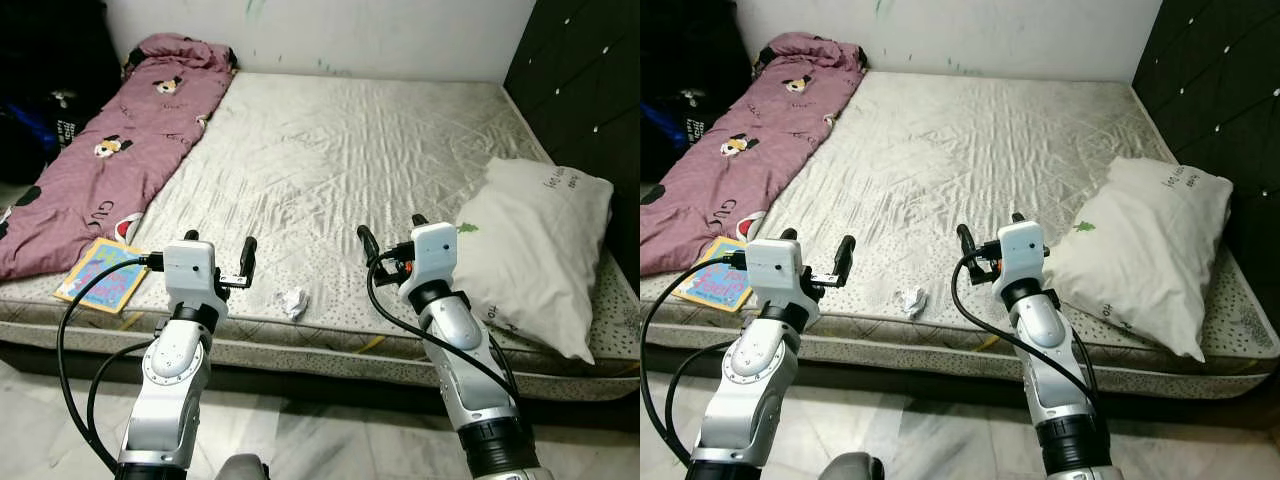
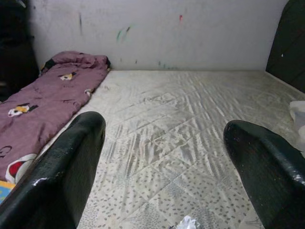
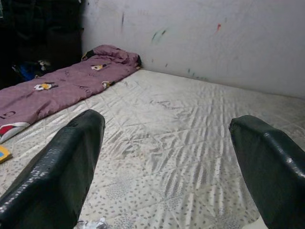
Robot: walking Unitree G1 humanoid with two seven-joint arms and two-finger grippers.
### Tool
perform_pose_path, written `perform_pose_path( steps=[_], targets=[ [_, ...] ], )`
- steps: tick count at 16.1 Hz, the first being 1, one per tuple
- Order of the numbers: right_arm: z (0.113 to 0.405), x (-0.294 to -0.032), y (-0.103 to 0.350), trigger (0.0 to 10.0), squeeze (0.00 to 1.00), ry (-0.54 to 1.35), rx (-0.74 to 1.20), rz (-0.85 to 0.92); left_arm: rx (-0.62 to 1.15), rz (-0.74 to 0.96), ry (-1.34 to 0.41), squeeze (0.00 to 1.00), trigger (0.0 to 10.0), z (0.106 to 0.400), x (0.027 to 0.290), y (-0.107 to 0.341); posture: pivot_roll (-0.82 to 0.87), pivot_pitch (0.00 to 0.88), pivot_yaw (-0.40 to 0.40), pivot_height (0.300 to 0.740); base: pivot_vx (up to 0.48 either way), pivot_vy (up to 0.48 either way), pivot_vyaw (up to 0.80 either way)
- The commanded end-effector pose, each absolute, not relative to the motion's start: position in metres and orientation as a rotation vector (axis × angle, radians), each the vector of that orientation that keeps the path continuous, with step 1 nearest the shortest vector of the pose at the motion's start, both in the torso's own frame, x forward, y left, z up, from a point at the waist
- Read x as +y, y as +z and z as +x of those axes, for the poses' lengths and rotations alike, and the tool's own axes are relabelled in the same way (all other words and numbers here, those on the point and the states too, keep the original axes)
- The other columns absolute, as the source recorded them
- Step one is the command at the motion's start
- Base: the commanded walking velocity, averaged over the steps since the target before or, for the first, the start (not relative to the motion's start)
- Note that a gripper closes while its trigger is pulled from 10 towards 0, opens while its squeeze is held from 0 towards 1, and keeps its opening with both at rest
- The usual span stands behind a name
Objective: Clean up the room
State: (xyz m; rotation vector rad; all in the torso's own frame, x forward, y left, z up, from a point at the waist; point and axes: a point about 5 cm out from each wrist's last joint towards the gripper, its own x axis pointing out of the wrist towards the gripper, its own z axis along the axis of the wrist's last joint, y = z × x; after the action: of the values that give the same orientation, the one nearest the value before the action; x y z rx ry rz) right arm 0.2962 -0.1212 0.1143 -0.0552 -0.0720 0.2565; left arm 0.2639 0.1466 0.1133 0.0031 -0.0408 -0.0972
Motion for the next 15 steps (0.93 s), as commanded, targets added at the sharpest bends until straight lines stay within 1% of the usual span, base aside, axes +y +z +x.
perform_pose_path(
  steps=[1, 3, 5, 10, 14, 15],
  targets=[
    [0.2997, -0.1228, 0.1158, 10.0, 0.00, 0.247, -0.066, -0.044, -0.055, 0.003, -0.102, 0.00, 10.0, 0.2642, 0.1483, 0.1165, 0.10, 0.000, -0.025, 0.740, 0.266, 0.000, 0.00],
    [0.3000, -0.1232, 0.1156, 10.0, 0.00, 0.245, -0.064, -0.047, -0.053, 0.001, -0.105, 0.00, 10.0, 0.2635, 0.1474, 0.1160, 0.10, 0.000, -0.023, 0.740, 0.276, 0.000, 0.00],
    [0.2997, -0.1228, 0.1149, 10.0, 0.00, 0.244, -0.059, -0.045, -0.054, -0.003, -0.113, 0.00, 10.0, 0.2631, 0.1464, 0.1159, 0.10, 0.000, -0.020, 0.740, 0.315, 0.000, -0.62],
    [0.2988, -0.1243, 0.1135, 10.0, 0.00, 0.239, -0.058, -0.052, -0.047, -0.002, -0.113, 0.00, 10.0, 0.2639, 0.1456, 0.1149, 0.10, 0.000, -0.018, 0.740, 0.312, 0.000, 0.00],
    [0.2976, -0.1250, 0.1113, 10.0, 0.00, 0.239, -0.051, -0.058, -0.039, 0.012, -0.063, 0.00, 10.0, 0.2637, 0.1462, 0.1128, 0.10, 0.000, -0.019, 0.740, 0.000, 0.000, 0.00],
    [0.2973, -0.1250, 0.1106, 10.0, 0.00, 0.238, -0.048, -0.057, -0.019, -0.008, -0.056, 0.00, 10.0, 0.2639, 0.1455, 0.1107, 0.10, 0.000, -0.019, 0.740, 0.000, 0.000, 0.00]
  ],
)
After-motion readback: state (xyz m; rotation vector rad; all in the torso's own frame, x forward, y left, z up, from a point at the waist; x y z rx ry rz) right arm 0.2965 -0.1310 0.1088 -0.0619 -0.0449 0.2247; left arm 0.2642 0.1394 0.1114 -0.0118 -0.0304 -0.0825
